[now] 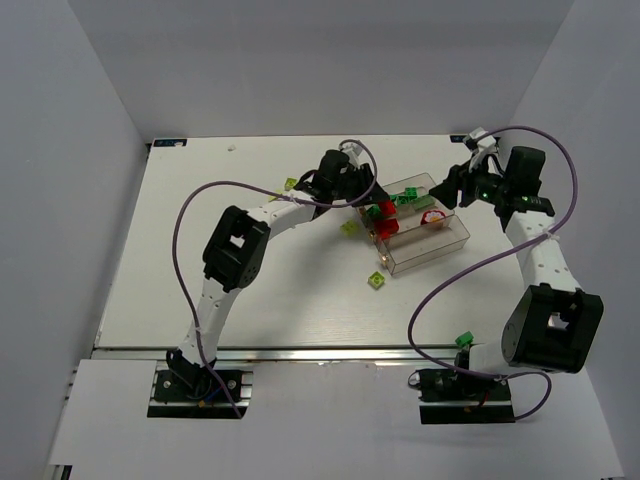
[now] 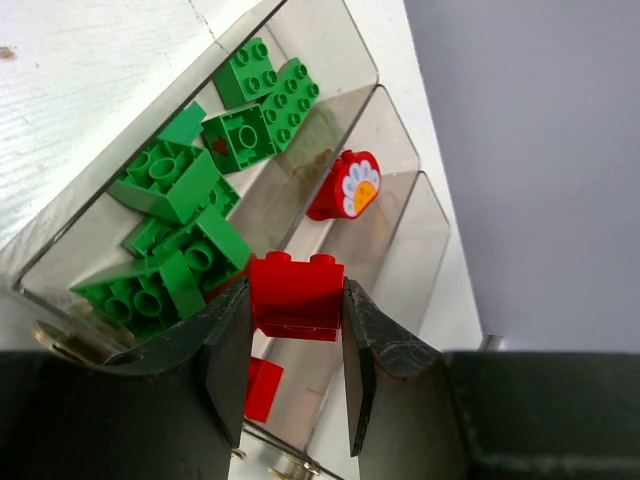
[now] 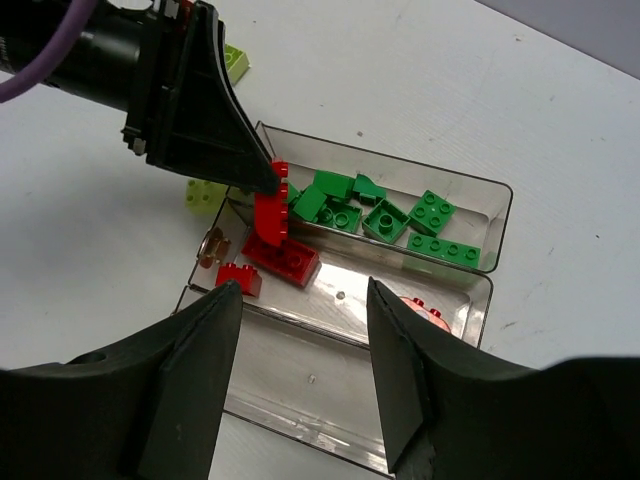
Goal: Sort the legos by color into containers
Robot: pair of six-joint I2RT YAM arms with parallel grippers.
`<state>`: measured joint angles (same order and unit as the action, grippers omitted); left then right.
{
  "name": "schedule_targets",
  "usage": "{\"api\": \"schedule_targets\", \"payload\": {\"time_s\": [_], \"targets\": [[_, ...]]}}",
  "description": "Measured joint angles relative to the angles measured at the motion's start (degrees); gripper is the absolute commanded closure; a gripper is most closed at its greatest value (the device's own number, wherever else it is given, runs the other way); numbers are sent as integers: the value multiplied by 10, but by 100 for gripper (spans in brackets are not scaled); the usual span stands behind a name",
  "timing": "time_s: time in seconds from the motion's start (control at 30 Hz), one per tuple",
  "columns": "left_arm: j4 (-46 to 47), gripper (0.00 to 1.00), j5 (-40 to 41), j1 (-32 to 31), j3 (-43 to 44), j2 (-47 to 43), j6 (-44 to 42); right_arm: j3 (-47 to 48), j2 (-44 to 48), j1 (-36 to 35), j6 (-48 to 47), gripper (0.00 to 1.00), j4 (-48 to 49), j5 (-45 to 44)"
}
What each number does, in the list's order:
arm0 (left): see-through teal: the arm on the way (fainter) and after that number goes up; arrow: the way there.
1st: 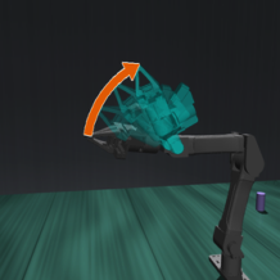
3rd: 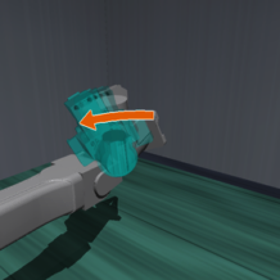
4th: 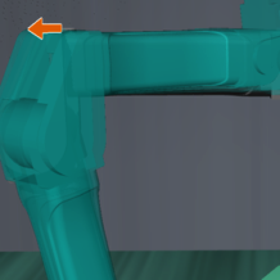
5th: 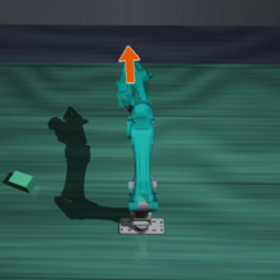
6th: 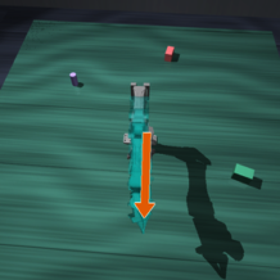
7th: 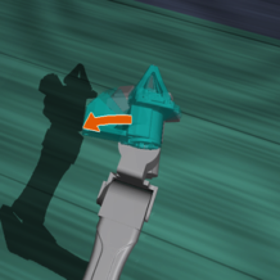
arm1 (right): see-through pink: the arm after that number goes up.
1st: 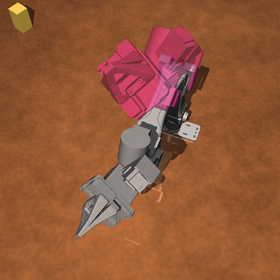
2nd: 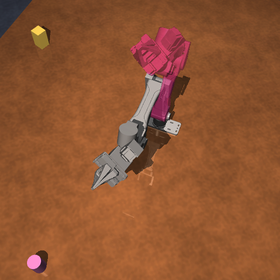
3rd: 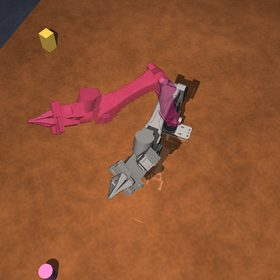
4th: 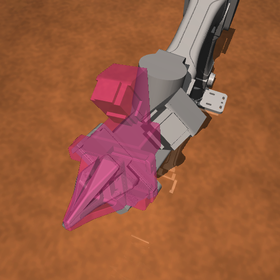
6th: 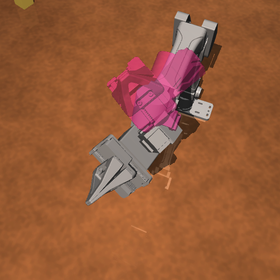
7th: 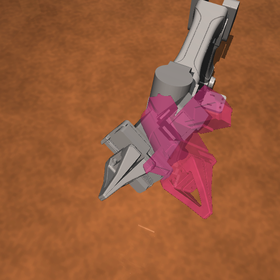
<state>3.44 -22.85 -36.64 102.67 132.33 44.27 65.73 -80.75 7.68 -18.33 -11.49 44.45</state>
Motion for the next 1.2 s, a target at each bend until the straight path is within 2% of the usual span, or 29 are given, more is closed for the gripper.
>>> {"api": "schedule_targets", "payload": {"time_s": [0.23, 0.37, 0.4, 0.43, 0.5, 0.53, 0.67, 0.97, 1.03, 1.07, 1.1, 1.2], "targets": [[-57, 82, 31, -16, 34, 14, -44, -8, 0, 7, 7, 39, 0, 12], [-77, 74, 61, -32, 37, 14, -76, -19, 0, 8, 10, 37, -4, 16], [-83, 70, 70, -37, 38, 14, -85, -21, 0, 9, 10, 37, -5, 17], [-87, 62, 80, -42, 39, 14, -92, -22, 0, 9, 11, 36, -5, 19], [-97, 54, 101, -50, 46, 14, -107, -23, 0, 9, 12, 34, -4, 22], [-102, 44, 111, -53, 49, 14, -114, -24, 0, 9, 12, 34, -5, 23], [-113, 32, 143, -64, 60, 14, -131, -27, 0, 9, 10, 32, -9, 26], [-129, 31, 180, -71, 62, 9, -147, -35, 0, 9, -11, 31, -26, 39], [-134, 34, 189, -71, 62, 2, -150, -36, 0, 9, -25, 32, -38, 45], [-136, 37, 193, -71, 61, -4, -151, -36, 0, 10, -37, 34, -47, 53], [-138, 47, 202, -71, 58, -13, -153, -36, 0, 10, -52, 37, -59, 64], [-139, 60, 226, -70, 30, -63, -158, -30, -3, 9, -154, 41, -135, 111]]}}
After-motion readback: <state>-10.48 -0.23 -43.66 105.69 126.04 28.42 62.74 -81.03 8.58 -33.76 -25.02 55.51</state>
